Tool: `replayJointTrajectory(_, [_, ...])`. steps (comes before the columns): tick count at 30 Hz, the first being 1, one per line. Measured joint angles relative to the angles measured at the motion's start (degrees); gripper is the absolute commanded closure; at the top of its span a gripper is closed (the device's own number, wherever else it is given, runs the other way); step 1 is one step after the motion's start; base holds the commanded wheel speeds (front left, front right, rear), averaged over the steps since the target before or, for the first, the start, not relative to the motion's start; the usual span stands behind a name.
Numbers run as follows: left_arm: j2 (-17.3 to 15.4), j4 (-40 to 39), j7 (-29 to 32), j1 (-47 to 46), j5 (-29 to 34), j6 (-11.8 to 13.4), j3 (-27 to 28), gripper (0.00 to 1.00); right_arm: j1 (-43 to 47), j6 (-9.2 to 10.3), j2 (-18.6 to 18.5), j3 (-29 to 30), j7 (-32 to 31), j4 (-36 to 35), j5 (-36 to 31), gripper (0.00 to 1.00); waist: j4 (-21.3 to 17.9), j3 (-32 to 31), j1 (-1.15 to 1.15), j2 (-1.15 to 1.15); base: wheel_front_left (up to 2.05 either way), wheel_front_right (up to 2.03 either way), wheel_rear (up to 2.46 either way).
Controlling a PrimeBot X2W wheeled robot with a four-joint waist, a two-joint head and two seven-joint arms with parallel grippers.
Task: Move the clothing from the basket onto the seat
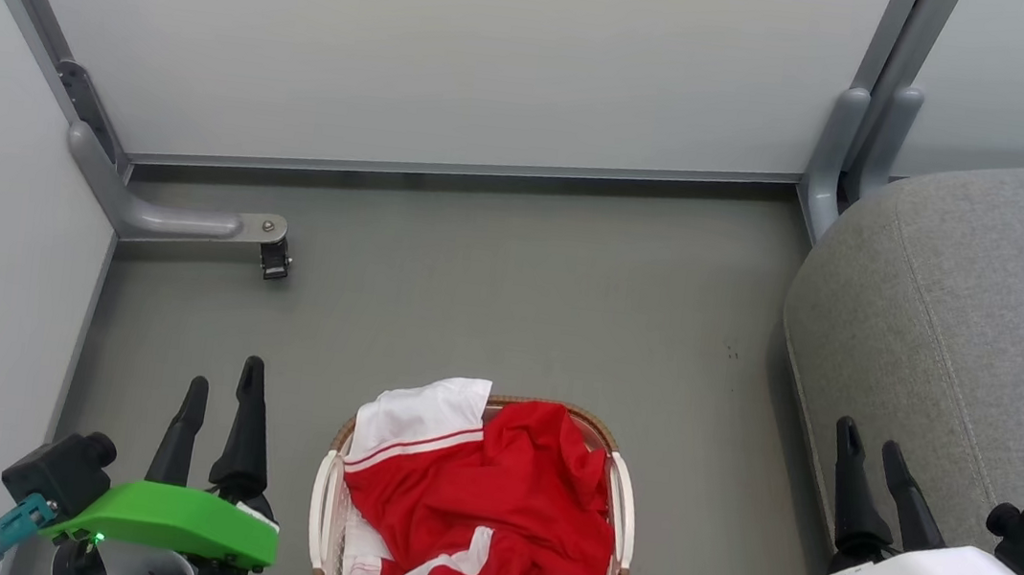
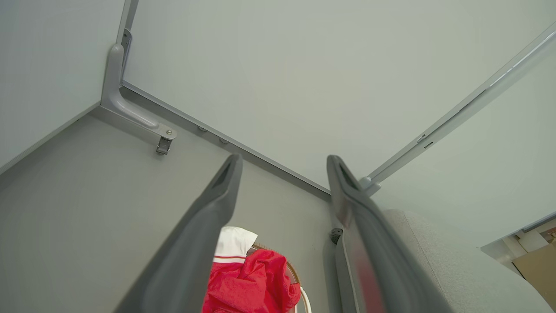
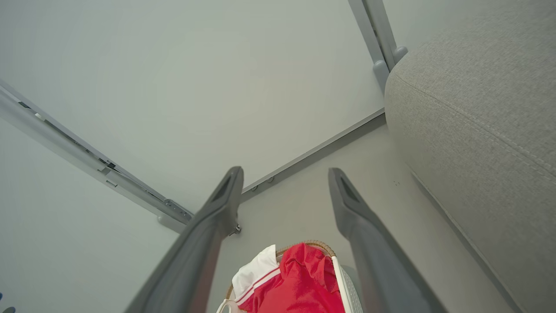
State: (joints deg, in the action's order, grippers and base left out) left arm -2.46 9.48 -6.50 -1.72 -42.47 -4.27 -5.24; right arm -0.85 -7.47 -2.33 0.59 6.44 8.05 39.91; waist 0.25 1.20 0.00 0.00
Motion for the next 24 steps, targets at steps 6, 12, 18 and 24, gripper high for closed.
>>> replayJointTrajectory(6, [-0.01, -0.22, -0.86, 0.09, 4.22, 0.41, -0.90, 0.00, 0.10, 0.00, -0.03, -0.75, 0.96, -0.27, -4.33, 0.00, -0.01, 0.08, 0.00, 0.00, 0.00, 0.00, 0.00])
replayJointTrajectory(12, [-0.03, -0.10, -1.89, 0.27, 7.71, 0.77, -2.04, 0.00, 0.24, 0.00, -0.08, -1.12, 1.80, -0.29, -8.39, 0.00, -0.03, 0.09, 0.00, 0.00, 0.00, 0.00, 0.00])
replayJointTrajectory(18, [-0.07, 0.35, -2.74, 0.59, 10.72, 1.24, -2.92, 0.00, 0.38, 0.00, -0.12, -1.24, 2.72, -0.19, -12.11, 0.00, 0.05, 0.02, 0.00, 0.00, 0.00, 0.00, 0.00])
replayJointTrajectory(24, [-0.10, 0.91, -3.63, 0.75, 13.11, 1.27, -3.83, 0.00, 0.52, -0.01, -0.18, -1.35, 3.59, 0.05, -15.66, 0.00, 0.19, 0.06, 0.00, 0.00, 0.00, 0.00, 0.00])
